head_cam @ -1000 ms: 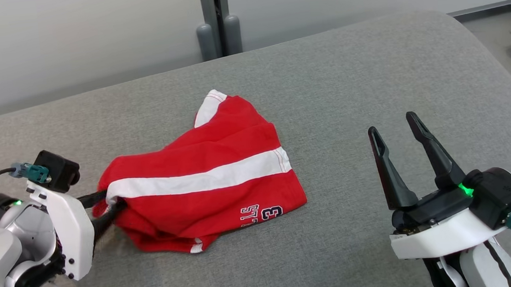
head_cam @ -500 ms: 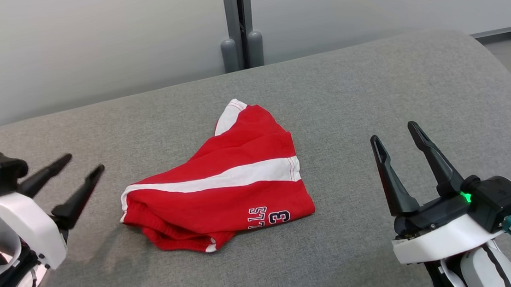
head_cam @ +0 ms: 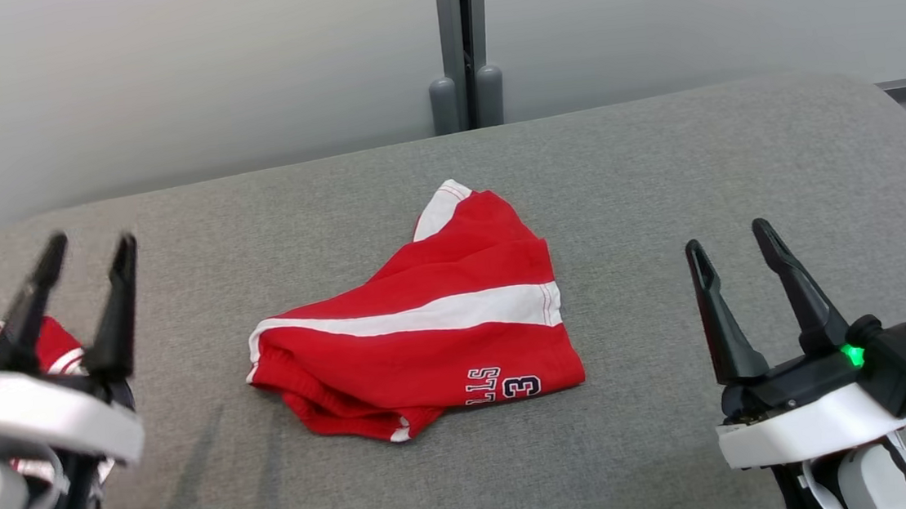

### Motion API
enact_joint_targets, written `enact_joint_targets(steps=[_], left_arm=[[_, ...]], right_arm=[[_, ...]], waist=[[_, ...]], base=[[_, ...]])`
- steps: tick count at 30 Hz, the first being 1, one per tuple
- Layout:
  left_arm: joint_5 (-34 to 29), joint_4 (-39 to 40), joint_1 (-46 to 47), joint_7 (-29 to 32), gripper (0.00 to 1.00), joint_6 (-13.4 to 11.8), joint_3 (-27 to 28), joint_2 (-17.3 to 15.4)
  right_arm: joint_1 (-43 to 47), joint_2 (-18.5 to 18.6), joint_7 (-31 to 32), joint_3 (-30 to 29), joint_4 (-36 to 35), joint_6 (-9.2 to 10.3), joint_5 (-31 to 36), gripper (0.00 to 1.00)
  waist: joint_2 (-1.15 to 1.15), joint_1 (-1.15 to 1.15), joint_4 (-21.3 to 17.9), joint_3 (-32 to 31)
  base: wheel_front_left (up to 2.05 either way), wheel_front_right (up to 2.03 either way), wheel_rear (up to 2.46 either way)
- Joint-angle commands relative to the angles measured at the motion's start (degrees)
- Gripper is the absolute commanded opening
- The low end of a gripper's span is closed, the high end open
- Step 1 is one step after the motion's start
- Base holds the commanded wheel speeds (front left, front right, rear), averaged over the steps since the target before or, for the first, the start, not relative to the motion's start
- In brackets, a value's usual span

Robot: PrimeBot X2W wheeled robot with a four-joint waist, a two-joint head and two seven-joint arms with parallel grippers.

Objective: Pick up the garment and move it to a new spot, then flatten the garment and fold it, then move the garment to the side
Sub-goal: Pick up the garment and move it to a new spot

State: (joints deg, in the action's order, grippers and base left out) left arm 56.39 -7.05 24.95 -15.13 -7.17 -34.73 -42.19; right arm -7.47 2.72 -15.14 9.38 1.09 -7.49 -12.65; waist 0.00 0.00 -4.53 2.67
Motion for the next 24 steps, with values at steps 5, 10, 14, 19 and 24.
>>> enact_joint_targets(steps=[5, 10, 14, 19, 24], left_arm=[[-7.2, 3.3, -12.7, 0.0, 1.00, -0.8, 11.5, 6.9], [-13.2, 4.0, -19.9, 0.0, 1.00, 0.1, 18.6, 13.5], [-18.3, 4.5, -23.6, 0.0, 1.00, 0.2, 24.3, 18.6], [-24.4, 5.4, -27.5, 0.0, 1.00, 2.4, 30.5, 25.1], [-28.4, 3.3, -28.4, 0.0, 1.00, 6.1, 32.3, 29.5]], right_arm=[[1.4, 0.3, 0.0, -0.8, 0.2, -0.01, -0.4, 1.00], [2.5, 0.3, 0.0, -1.5, 0.6, -0.01, -0.3, 1.00], [3.3, 0.3, 0.0, -2.7, 0.6, -0.01, -0.5, 1.00], [3.6, 0.3, 0.0, -2.7, 1.4, -0.01, -0.2, 1.00], [3.8, 0.3, 0.0, -2.9, 2.3, -0.01, 0.1, 1.00]], waist=[[0.00, 0.00, 1.1, -0.7], [0.00, 0.00, 1.6, -1.4], [0.00, 0.00, 1.6, -1.8], [0.00, 0.00, 1.1, -2.1], [0.00, 0.00, 1.2, -2.3]], base=[[0.00, 0.00, 0.00], [0.00, 0.00, 0.00], [0.00, 0.00, 0.00], [0.00, 0.00, 0.00], [0.00, 0.00, 0.00]])
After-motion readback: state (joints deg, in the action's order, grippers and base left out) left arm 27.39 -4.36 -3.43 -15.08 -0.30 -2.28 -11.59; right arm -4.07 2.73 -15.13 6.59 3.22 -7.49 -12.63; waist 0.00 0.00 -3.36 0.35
